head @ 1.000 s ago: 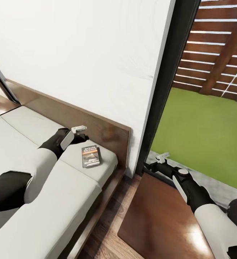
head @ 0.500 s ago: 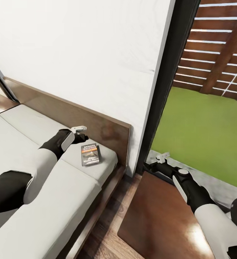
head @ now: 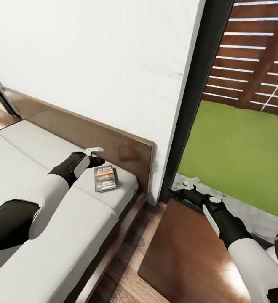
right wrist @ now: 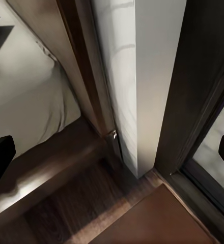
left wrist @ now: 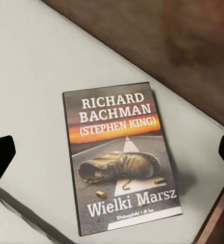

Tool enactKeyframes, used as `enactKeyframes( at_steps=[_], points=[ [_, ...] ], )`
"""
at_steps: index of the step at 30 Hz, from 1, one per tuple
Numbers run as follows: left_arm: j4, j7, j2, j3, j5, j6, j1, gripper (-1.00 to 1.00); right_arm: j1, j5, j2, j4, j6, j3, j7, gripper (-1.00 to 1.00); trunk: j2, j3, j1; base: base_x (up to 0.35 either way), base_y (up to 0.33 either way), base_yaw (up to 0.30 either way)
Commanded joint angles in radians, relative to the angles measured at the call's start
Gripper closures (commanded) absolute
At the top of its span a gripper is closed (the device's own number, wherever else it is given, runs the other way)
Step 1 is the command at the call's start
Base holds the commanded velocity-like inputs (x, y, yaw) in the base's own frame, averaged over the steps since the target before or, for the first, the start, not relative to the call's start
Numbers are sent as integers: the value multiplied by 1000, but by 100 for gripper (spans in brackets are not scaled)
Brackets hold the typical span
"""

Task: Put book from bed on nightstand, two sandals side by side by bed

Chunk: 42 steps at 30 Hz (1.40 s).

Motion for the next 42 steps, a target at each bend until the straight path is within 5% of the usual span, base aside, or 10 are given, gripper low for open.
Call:
enactKeyframes(
  at_steps=[1,13,42],
  points=[
    [0,0,0,0,0,-1,0,-100,0,0,0,0,0,0,0,-100,-7,-3,4,0,0,0],
    [24,0,0,0,1,-68,0,-100,0,0,0,-1,1,0,0,-100,-91,-41,50,0,0,0],
    [43,0,0,0,1,-74,6,-100,0,0,-1,-2,3,-3,0,-100,-294,-132,161,0,0,0]
  ],
)
